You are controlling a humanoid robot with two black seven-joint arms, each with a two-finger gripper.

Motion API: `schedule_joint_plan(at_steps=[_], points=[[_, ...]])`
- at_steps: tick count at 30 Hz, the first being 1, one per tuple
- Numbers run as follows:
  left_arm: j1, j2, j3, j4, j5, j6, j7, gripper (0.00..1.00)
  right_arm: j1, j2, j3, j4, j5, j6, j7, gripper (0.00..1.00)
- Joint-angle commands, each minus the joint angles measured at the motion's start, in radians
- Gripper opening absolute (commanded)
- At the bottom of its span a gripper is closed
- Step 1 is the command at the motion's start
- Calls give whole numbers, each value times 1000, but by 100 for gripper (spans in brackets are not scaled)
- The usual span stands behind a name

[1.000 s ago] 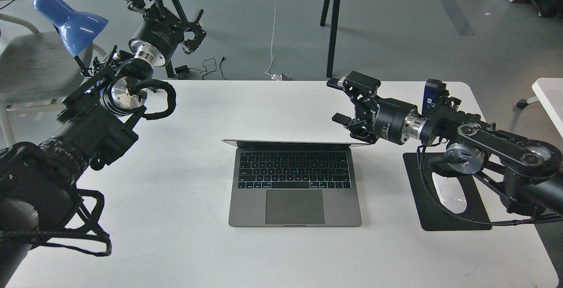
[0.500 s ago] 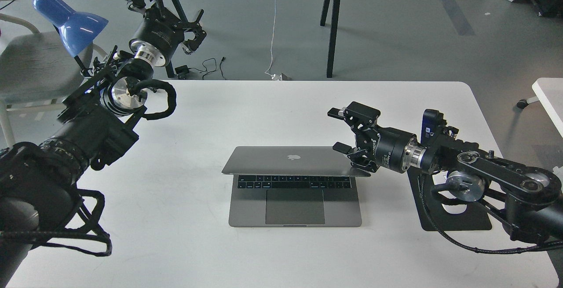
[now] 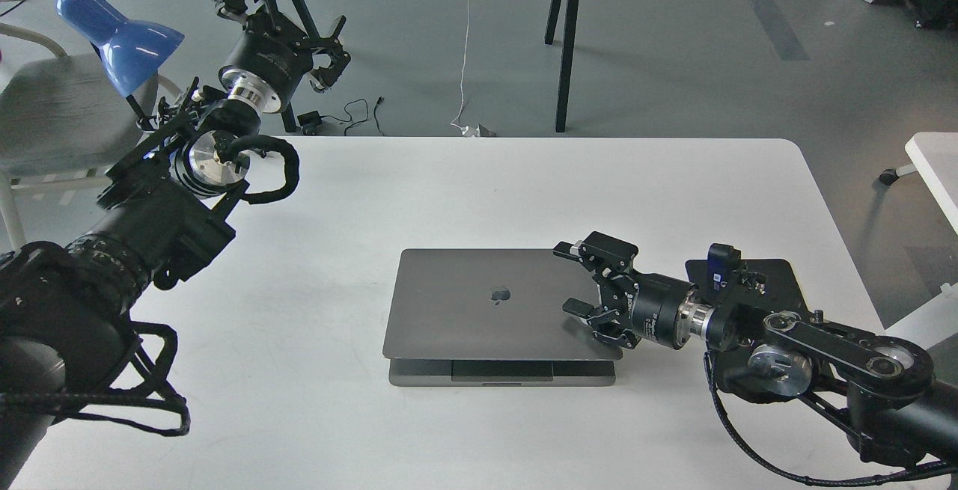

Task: Close notebook with right arm
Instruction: 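Press the closed lid flat with the right gripper, then lift the right gripper slightly off the closed laptop lid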

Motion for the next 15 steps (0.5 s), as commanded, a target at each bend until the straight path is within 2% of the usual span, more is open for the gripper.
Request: schedule_joint_plan(at_steps=[1,15], points=[[1,-2,0,0,0,0,0,100,-24,12,0,-9,-10,0,0,100],[0,-2,0,0,0,0,0,100,-70,33,-8,-42,-67,-11,-6,100]])
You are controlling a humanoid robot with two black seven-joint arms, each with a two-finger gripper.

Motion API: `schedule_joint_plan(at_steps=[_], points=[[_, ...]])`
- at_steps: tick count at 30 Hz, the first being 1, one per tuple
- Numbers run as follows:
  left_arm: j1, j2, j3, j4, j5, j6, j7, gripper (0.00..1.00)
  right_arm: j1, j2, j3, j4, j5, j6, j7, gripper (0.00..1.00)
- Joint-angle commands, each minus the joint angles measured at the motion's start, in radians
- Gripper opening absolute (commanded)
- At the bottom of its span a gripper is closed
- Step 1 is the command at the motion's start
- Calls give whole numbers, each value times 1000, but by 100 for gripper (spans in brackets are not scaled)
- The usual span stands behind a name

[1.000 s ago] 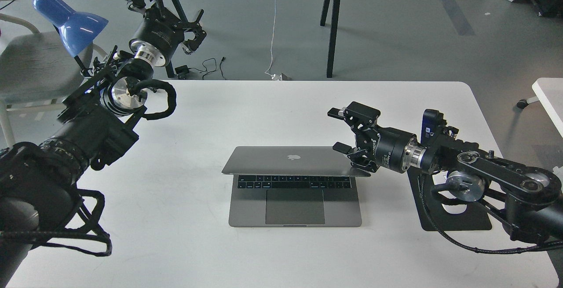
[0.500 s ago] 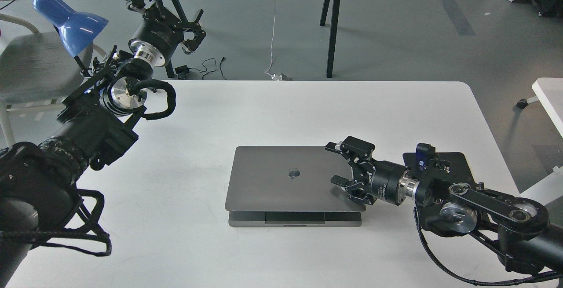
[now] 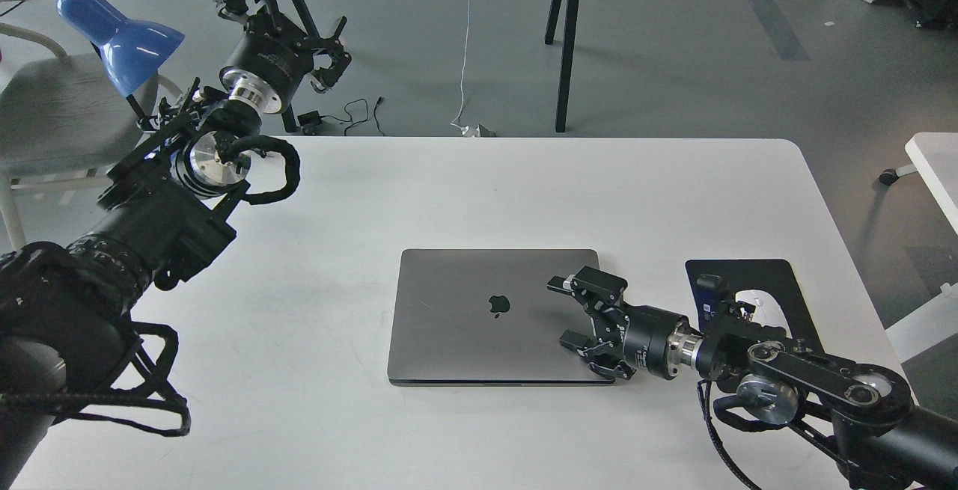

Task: Close notebook with right arm
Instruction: 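Lift the right gripper slightly off the closed laptop lid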

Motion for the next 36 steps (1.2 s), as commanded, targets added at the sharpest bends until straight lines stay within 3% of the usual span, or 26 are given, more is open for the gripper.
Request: schedule_joint_plan(at_steps=[1,19,25,30,36], points=[[-1,0,0,0,0,0,0,100,-12,1,-1,1,-3,-3,-3,100],[-1,0,0,0,0,0,0,100,-29,2,-2,-2,-14,-12,-5,100],[-1,0,0,0,0,0,0,100,-25,-63,33,96,-4,-7,0,100],[-1,0,0,0,0,0,0,100,-10,-194,132,217,-1,0,7,100],[-1,0,0,0,0,0,0,100,-12,-193,401,194,2,-1,7,100]])
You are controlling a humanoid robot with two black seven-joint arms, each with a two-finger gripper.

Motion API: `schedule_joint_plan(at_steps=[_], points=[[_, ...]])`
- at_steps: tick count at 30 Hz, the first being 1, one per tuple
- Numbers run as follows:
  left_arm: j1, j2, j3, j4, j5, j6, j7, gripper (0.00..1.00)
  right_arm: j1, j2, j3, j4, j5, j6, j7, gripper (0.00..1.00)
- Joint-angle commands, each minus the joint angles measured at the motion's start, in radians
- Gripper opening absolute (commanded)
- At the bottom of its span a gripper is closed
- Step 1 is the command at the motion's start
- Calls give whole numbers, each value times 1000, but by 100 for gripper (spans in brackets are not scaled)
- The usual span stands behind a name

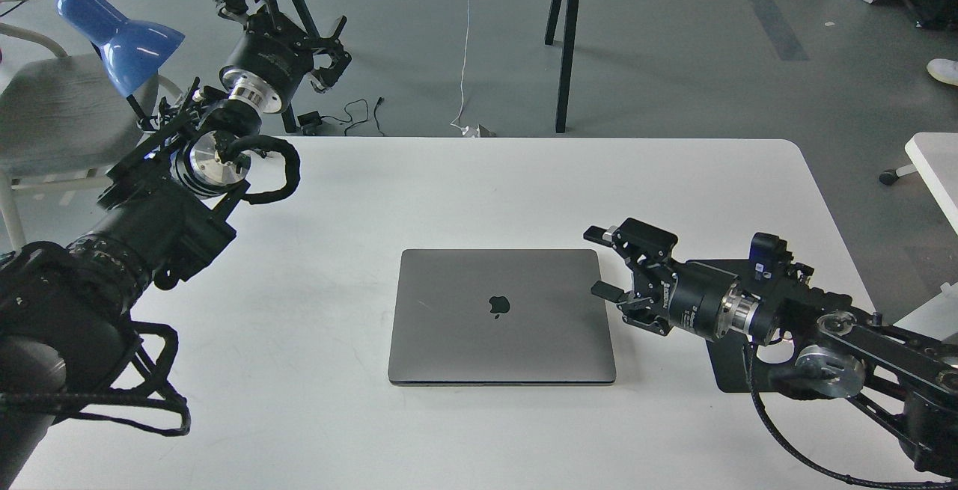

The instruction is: Close notebook with right arm

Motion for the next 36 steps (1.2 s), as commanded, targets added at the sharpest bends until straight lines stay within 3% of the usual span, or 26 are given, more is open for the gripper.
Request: schedule_joint_plan(at_steps=[1,9,15,24,28,36], points=[[0,0,0,0,0,0,-1,100,-3,7,162,-31,3,-3,-2,100],[0,0,0,0,0,0,-1,100,28,199,429,-206,42,2,6,100],[0,0,-2,0,-2,0,-1,100,122,291,462,-373,238,2,5,100],[-2,1,-2,0,-3,0,-1,100,255,333,482,-608,465,29,5,100],[-2,1,-2,0,-3,0,-1,100,281,331,477,-667,530,97,5,100],[-2,1,-2,0,-2,0,-1,100,343,356,463,-721,530,92,8,100]])
